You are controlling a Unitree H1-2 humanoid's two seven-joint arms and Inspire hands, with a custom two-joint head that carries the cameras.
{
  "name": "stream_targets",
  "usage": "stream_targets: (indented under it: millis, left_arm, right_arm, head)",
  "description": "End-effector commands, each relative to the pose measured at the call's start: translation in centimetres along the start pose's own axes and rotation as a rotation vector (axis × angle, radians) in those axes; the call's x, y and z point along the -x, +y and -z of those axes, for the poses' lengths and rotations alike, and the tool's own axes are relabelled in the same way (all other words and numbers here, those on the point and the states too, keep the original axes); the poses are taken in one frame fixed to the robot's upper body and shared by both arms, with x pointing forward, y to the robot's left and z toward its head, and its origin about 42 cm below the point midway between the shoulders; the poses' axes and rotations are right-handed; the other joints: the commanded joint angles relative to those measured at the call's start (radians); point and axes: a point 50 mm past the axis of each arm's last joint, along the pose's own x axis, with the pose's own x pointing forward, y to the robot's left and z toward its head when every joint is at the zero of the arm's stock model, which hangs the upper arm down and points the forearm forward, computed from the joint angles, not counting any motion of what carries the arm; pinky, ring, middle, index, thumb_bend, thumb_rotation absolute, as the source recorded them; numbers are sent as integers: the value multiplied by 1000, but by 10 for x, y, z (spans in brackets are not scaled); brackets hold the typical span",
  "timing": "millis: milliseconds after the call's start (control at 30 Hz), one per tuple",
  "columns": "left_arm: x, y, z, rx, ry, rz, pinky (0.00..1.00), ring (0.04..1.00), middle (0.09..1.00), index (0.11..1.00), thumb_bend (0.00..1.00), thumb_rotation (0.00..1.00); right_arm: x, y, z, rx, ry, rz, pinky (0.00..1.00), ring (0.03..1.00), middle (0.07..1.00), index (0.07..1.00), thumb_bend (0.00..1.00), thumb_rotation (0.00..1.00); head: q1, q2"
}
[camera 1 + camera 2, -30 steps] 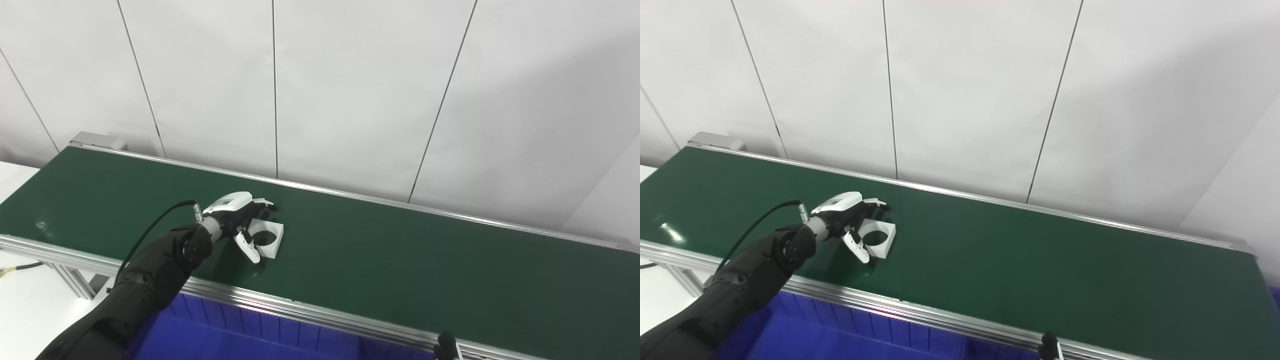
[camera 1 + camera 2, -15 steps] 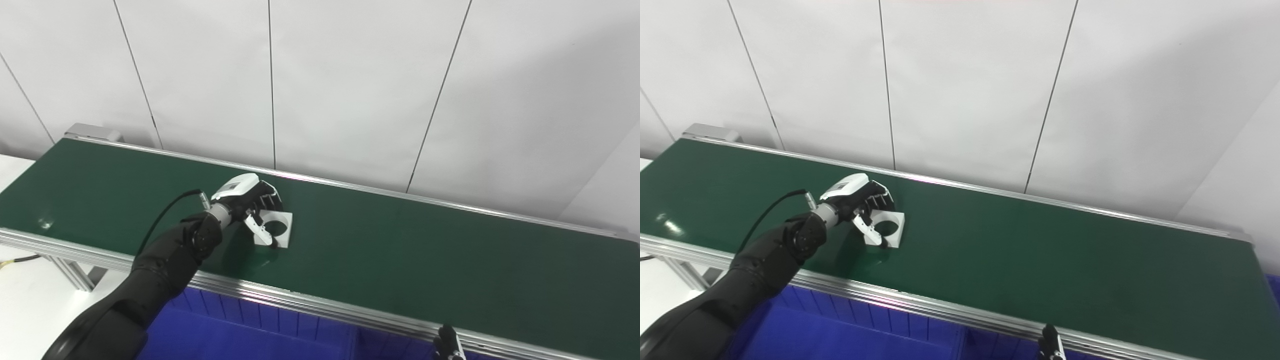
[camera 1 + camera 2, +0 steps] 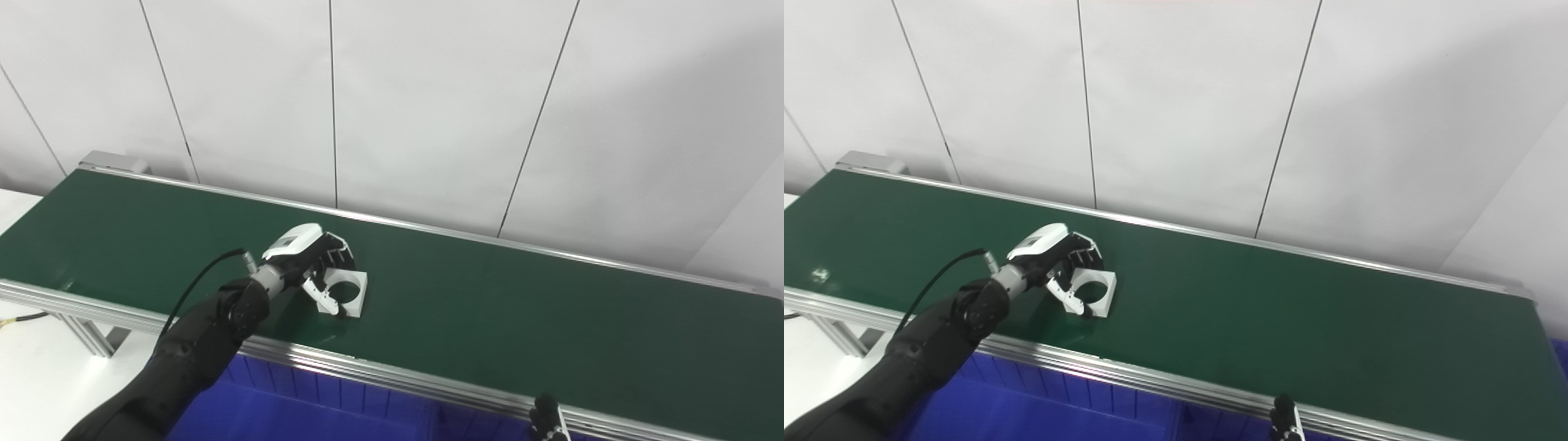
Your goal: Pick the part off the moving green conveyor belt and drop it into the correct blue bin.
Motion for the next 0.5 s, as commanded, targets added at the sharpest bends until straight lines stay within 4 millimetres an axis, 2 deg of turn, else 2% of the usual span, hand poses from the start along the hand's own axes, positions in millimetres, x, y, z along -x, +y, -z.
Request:
stream_targets:
  millis: [0, 33, 100, 200, 233, 333, 367, 467]
  left_arm:
    - [-9, 37, -15, -6, -68, -95, 493, 454, 510, 474, 500, 0]
    - [-5, 38, -17, 18, -97, -106, 494, 454, 510, 474, 500, 0]
    - [2, 41, -20, 50, -137, -117, 492, 455, 509, 474, 500, 0]
    - [6, 42, -21, 64, -150, -114, 489, 457, 509, 475, 500, 0]
    - [10, 42, -23, 71, -167, -122, 489, 457, 509, 475, 500, 0]
    - [20, 42, -24, 101, -203, -142, 473, 462, 508, 478, 501, 0]
    - [24, 41, -24, 117, -210, -150, 470, 462, 509, 478, 501, 0]
    - [32, 41, -25, 148, -230, -167, 454, 458, 507, 482, 501, 0]
  right_arm:
    - [-3, 4, -11, 4, -80, -3, 1000, 994, 994, 1000, 662, 880]
    - [-3, 6, -11, 2, -83, -6, 1000, 994, 994, 1000, 661, 880]
    - [-4, 9, -13, 0, -87, -9, 1000, 999, 999, 1000, 640, 877]
    - [-4, 10, -13, 0, -89, -7, 1000, 996, 998, 1000, 646, 875]
    - [-5, 13, -14, 3, -94, -12, 1000, 996, 998, 1000, 646, 875]
    - [-7, 20, -18, 8, -105, -16, 1000, 1000, 1000, 1000, 681, 876]
    - [-7, 22, -18, 15, -106, -13, 1000, 1000, 1000, 1000, 688, 876]
    - [-9, 28, -20, 16, -114, -8, 1000, 1000, 1000, 1000, 717, 880]
  head:
    - [0, 1]
    - [-43, 12]
    - [-72, 21]
    - [-72, 21]
    - [-132, 53]
    - [-153, 59]
    - [-175, 76]
    - [-193, 90]
